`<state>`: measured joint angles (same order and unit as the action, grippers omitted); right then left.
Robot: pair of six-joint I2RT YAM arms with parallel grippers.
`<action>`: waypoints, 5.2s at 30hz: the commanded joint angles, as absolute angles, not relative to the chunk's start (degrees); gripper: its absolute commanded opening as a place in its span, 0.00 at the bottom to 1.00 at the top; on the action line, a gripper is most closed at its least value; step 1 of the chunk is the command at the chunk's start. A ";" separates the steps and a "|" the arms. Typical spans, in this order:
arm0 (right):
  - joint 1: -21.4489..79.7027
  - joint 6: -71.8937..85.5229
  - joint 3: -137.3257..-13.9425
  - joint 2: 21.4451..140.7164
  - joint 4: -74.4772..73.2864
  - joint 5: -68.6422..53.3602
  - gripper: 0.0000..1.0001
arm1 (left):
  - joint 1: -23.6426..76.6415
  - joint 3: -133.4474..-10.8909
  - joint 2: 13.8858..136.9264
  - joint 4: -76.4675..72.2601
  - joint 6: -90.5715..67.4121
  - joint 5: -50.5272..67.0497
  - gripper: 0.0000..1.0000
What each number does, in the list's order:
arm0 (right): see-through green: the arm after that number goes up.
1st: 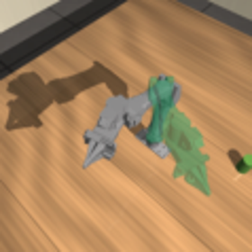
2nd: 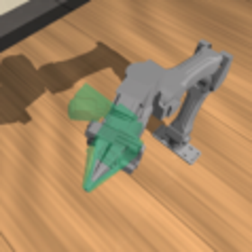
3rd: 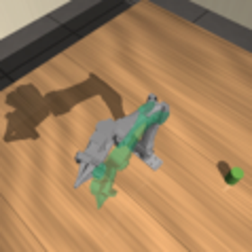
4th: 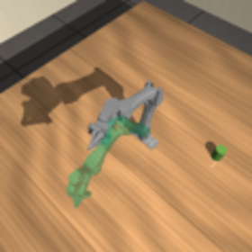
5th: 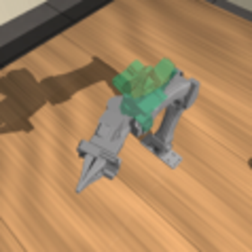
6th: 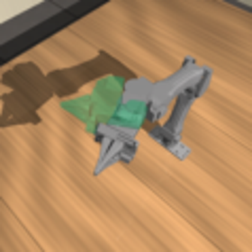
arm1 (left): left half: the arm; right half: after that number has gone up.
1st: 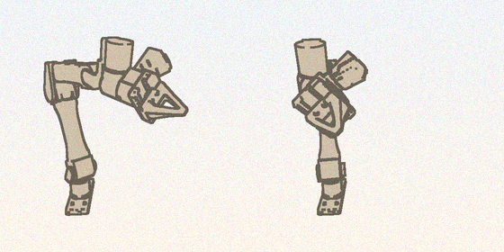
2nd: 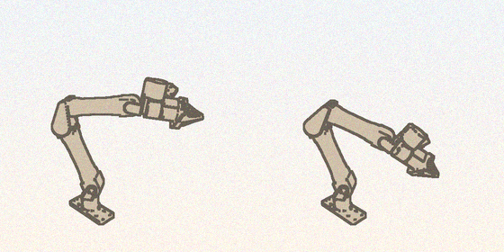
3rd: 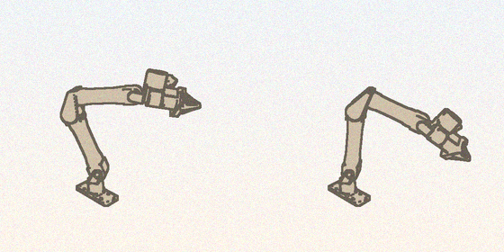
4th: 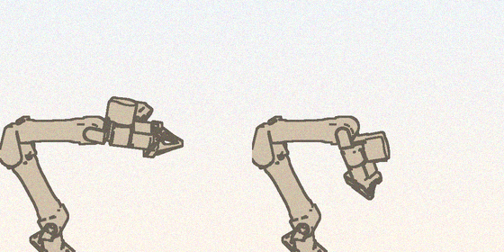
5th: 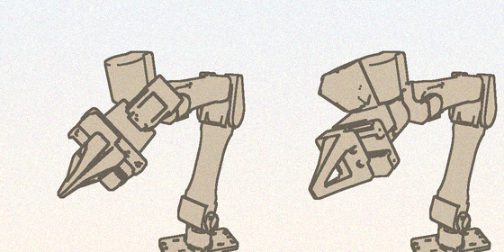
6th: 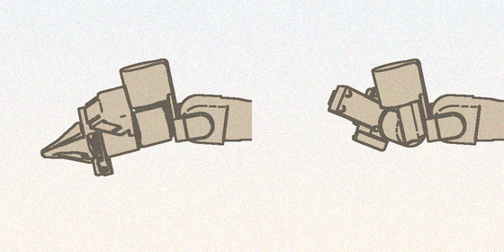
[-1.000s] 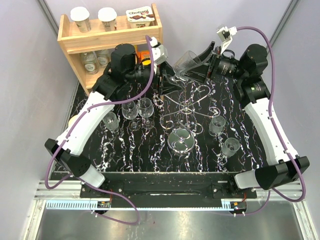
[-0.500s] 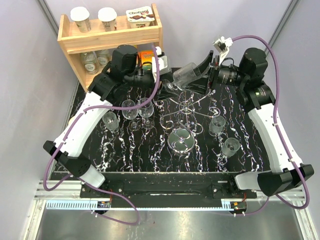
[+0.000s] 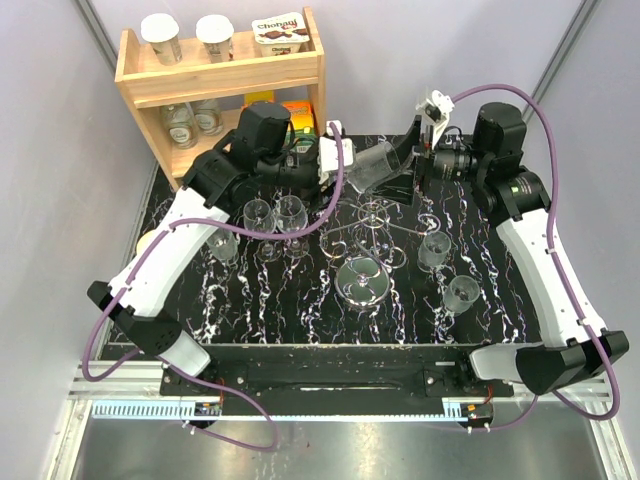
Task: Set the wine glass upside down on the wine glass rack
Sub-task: Adjust the wine glass.
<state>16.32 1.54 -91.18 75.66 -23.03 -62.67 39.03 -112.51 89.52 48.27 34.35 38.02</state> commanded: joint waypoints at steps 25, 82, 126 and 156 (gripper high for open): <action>15.91 -12.92 -90.52 72.86 -36.38 -55.99 0.94 | 41.04 -119.71 86.93 45.35 40.42 28.21 0.00; 11.08 36.39 -76.82 72.16 21.45 -73.74 0.00 | 40.78 -118.30 85.96 42.71 37.18 28.83 0.48; -13.88 94.66 -57.83 75.50 89.12 -68.29 0.00 | 38.67 -110.31 81.74 37.09 29.71 30.32 0.99; -15.12 93.52 -55.81 68.82 88.15 -73.73 0.00 | 44.56 -111.62 84.64 42.46 30.41 23.81 0.95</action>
